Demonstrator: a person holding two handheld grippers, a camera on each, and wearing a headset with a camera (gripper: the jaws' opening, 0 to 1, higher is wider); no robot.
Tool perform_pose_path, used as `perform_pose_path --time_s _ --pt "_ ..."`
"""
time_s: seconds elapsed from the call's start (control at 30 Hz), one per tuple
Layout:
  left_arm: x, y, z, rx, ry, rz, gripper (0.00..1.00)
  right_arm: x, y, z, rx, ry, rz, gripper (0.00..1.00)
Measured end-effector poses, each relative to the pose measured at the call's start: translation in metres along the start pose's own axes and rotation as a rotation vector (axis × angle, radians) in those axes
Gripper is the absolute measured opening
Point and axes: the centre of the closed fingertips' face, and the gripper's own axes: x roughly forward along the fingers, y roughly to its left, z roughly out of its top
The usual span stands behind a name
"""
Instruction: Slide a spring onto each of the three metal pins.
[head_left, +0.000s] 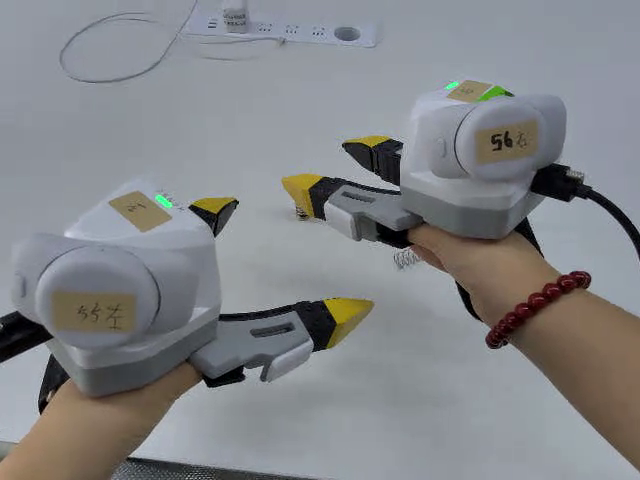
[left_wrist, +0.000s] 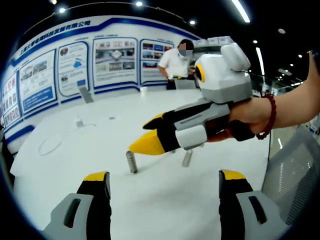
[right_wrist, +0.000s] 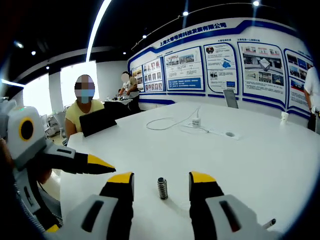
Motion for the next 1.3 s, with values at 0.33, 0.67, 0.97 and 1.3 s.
perform_pose_path --time_s 0.33,0.67,0.97,1.3 --pt "-0.001 0.001 0.003 0.015 0.006 -0.001 0.89 -0.025 -0.018 -0.004 0.038 0.017 -0.047 0.5" --pt "0.0 0.001 0.004 0.017 0.013 -0.005 0.88 -0.056 -0.032 -0.017 0.022 0.045 -0.063 0.54" --pt "0.004 -0.002 0.002 0.015 0.017 -0.013 0.84 -0.087 -0.046 -0.028 0.034 0.05 -0.087 0.56" --pt "0.013 -0.009 0.001 0.036 0.029 -0.035 0.78 -0.115 -0.062 -0.044 0.025 0.081 -0.119 0.56"
